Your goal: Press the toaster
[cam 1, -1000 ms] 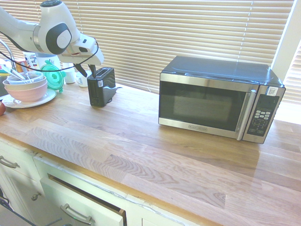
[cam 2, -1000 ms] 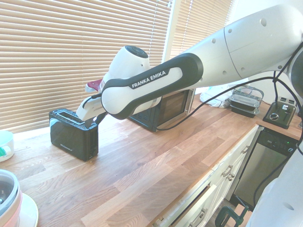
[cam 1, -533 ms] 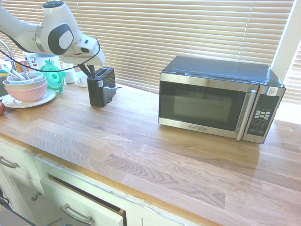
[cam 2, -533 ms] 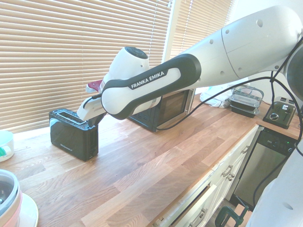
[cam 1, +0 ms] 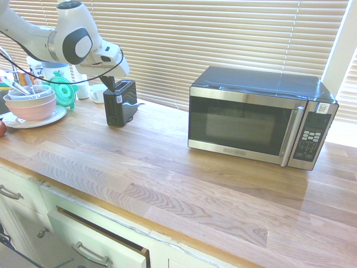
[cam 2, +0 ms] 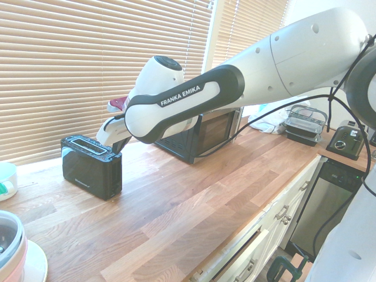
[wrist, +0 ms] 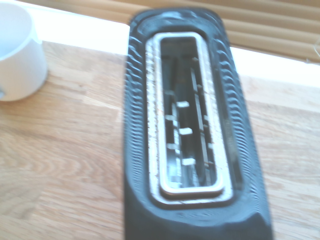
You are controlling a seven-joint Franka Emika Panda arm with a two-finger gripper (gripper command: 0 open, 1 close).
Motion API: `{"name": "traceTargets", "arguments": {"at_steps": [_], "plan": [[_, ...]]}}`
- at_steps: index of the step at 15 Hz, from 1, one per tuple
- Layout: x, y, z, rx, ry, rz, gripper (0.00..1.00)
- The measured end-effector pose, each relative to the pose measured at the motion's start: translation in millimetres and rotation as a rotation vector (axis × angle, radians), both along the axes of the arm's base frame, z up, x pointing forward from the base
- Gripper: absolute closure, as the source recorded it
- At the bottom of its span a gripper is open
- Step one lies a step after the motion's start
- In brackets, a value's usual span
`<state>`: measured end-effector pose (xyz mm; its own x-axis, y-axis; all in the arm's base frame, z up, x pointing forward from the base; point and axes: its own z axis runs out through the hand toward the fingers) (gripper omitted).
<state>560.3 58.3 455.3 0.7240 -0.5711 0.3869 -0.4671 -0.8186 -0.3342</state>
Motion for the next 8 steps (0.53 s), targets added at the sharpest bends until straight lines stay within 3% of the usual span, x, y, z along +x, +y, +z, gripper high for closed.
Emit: {"name": "traceTargets", "arguments": {"at_steps": [8], "plan": [[-7,2,-11,-0.004,0.013,0.023,1.0]]}}
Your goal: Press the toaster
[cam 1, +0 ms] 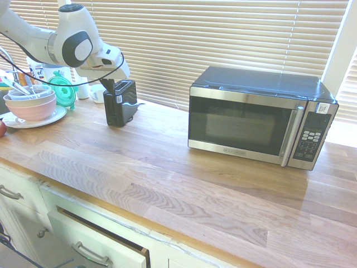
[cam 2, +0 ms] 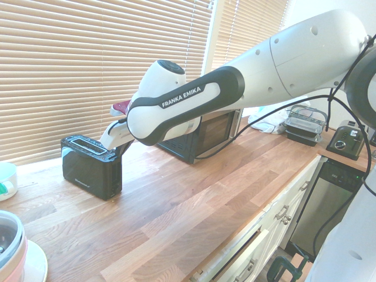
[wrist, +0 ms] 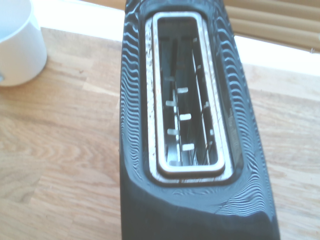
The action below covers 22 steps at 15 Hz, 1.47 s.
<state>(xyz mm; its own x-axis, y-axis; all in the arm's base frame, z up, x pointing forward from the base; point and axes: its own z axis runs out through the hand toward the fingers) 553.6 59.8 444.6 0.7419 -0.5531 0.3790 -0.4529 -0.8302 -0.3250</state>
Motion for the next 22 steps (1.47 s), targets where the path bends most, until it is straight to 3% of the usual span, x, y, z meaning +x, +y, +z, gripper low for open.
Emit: {"name": "traceTargets", "arguments": {"at_steps": [12,22], "plan": [[-8,23,-10,-0.052,0.009,0.043,1.0],[16,11,-43,-0.046,0.087,0.003,1.0]]}}
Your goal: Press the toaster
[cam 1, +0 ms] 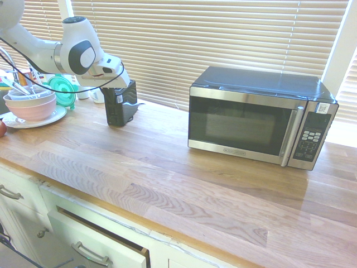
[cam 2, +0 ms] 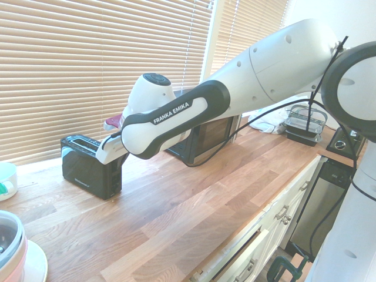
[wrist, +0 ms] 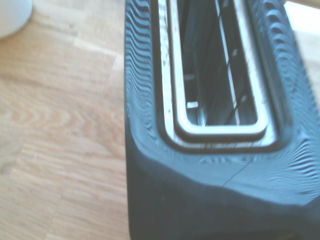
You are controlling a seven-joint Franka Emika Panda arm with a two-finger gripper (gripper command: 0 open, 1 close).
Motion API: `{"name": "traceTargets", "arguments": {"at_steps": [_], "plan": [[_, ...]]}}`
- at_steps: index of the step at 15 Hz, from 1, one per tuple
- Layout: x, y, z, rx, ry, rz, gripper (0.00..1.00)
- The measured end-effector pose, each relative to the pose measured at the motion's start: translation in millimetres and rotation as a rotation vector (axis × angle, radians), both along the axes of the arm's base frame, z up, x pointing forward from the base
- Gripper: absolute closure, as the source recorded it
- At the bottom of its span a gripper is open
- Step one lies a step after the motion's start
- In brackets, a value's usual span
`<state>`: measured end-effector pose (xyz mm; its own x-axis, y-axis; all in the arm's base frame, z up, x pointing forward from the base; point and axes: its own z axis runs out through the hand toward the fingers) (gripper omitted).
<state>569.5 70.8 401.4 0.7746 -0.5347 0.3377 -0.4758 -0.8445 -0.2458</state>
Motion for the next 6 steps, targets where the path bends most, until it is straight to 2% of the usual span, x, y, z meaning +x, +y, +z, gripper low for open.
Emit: {"name": "traceTargets", "arguments": {"at_steps": [6], "plan": [[0.6,-8.2,-12.7,-0.004,0.041,-0.012,1.0]]}}
